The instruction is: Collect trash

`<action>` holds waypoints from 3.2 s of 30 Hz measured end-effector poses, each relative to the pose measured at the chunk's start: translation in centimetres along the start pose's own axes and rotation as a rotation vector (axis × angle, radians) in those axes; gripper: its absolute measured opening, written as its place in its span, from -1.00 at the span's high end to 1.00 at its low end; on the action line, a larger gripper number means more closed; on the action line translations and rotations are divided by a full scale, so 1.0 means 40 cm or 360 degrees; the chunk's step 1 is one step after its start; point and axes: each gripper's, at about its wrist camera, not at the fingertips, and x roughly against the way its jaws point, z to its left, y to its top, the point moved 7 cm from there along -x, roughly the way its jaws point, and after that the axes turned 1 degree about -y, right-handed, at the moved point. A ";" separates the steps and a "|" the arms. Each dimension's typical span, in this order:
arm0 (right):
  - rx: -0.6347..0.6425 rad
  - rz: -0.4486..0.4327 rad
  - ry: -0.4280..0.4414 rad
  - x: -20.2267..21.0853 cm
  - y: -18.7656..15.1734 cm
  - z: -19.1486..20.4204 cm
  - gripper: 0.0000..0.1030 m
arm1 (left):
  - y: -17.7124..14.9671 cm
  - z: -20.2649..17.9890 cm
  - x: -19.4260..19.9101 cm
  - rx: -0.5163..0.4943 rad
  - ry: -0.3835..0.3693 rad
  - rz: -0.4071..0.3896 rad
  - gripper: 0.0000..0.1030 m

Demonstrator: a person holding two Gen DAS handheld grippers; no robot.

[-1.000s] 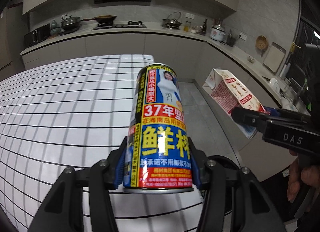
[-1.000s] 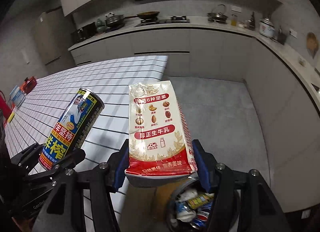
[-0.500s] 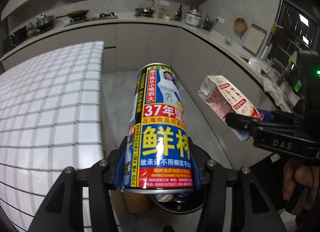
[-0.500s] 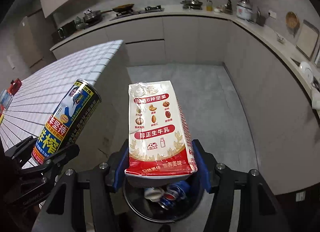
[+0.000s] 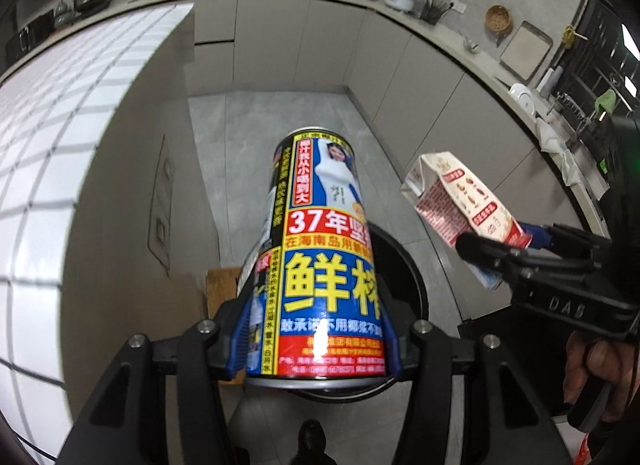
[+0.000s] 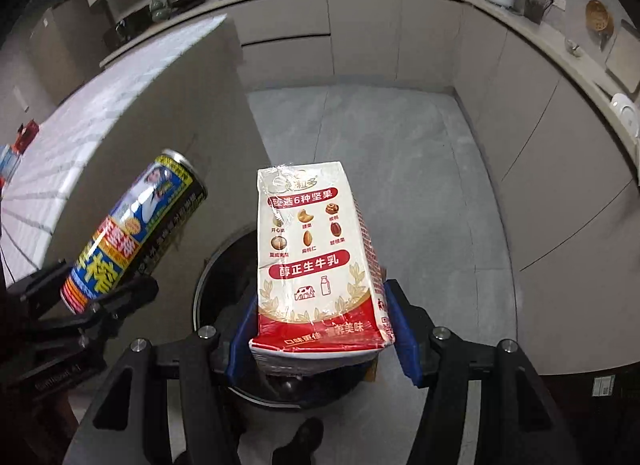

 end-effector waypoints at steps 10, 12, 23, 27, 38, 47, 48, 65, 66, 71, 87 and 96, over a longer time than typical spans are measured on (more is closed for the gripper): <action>0.0345 0.0198 0.0077 -0.170 -0.104 0.038 -0.34 | -0.054 -0.006 -0.088 0.0170 -0.0098 0.0233 -0.35; 0.0351 0.0197 0.0067 -0.194 -0.111 0.026 -0.61 | -0.028 0.005 -0.069 0.0205 -0.0067 0.0151 -0.51; 0.0112 0.0208 0.0033 -0.145 -0.106 -0.013 -1.00 | -0.061 -0.029 -0.034 0.0008 0.0138 0.0109 -0.81; 0.0042 0.0210 -0.0032 -0.123 -0.114 -0.046 -1.00 | -0.056 -0.028 -0.007 0.0004 0.0181 0.0075 -0.86; 0.0048 0.0121 -0.0087 0.026 -0.147 -0.043 -1.00 | -0.053 -0.041 0.129 -0.0006 0.0210 -0.0007 -0.90; 0.0070 0.0074 -0.0112 0.144 -0.172 0.014 -1.00 | -0.065 -0.031 0.226 0.0005 0.0201 -0.0096 -0.95; 0.0073 0.0068 -0.0127 0.156 -0.173 0.020 -1.00 | -0.069 -0.023 0.243 0.0022 0.0205 -0.0111 -0.95; 0.0111 -0.0211 -0.0089 0.410 -0.222 0.194 -1.00 | -0.168 0.025 0.509 0.0088 0.0248 -0.0363 -0.96; 0.0107 -0.0228 -0.0089 0.423 -0.226 0.198 -1.00 | -0.171 0.025 0.523 0.0087 0.0251 -0.0385 -0.96; 0.0097 -0.0312 -0.0101 0.490 -0.241 0.210 -1.00 | -0.171 0.022 0.567 0.0074 0.0258 -0.0472 -0.96; 0.0077 -0.0385 -0.0080 0.550 -0.247 0.198 -1.00 | -0.172 -0.010 0.588 0.0031 0.0262 -0.0530 -0.96; 0.0080 -0.0389 -0.0073 0.545 -0.242 0.197 -1.00 | -0.173 -0.014 0.591 0.0031 0.0277 -0.0528 -0.96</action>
